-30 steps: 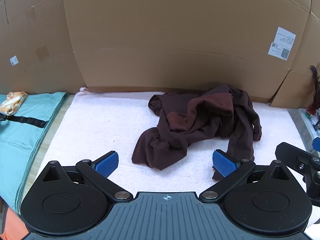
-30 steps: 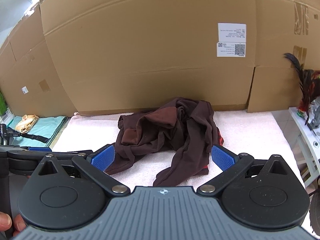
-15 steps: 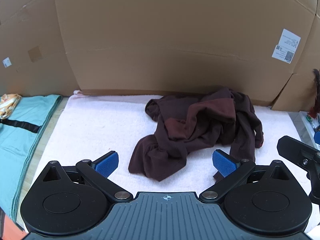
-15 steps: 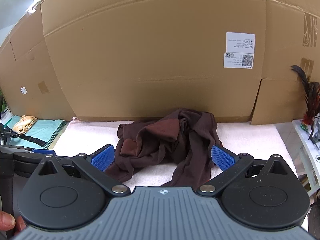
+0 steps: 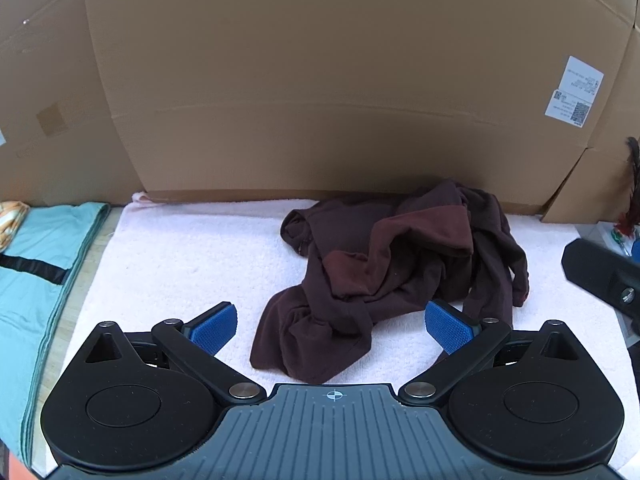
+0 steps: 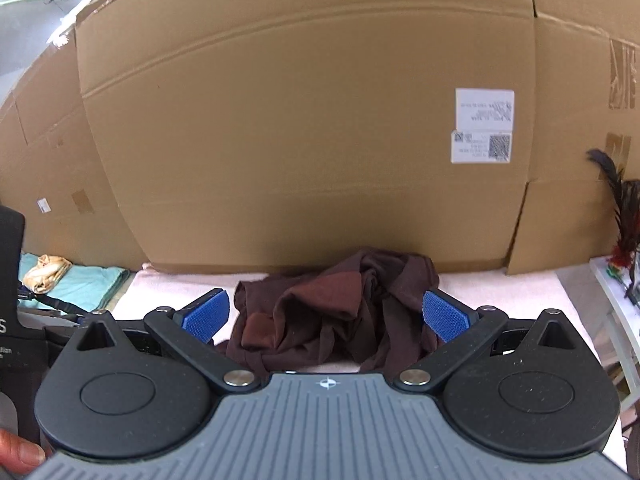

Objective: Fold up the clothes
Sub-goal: 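Move both grippers toward the crumpled brown garment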

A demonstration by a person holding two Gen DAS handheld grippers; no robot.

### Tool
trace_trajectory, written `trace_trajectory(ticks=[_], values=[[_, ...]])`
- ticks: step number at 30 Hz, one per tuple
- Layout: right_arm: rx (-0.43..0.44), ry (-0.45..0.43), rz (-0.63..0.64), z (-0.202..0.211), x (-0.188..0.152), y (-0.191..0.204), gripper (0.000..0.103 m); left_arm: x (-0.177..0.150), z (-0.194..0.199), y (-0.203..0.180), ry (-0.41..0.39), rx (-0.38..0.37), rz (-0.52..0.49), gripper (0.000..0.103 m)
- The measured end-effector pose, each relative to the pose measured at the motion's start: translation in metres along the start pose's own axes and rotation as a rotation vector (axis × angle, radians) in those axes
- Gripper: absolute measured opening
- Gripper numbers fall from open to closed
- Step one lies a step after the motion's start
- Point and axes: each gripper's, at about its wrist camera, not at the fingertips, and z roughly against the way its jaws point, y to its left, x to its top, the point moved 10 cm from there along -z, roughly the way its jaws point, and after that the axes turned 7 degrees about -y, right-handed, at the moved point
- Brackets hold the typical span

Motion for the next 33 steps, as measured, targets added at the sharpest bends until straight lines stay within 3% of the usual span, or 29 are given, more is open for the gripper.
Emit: trace_trajectory(ticks=[16,33], values=[[0.002,0.116,-0.068,-0.034,-0.02,-0.005,0.103,-0.009,-0.023,0.008,0.062,0.002,-0.002,0.103],[-0.021,0.138,-0.09,-0.045,-0.027,-0.012,0.103,-0.011,-0.036,0.006,0.089,-0.003,-0.015,0.103]])
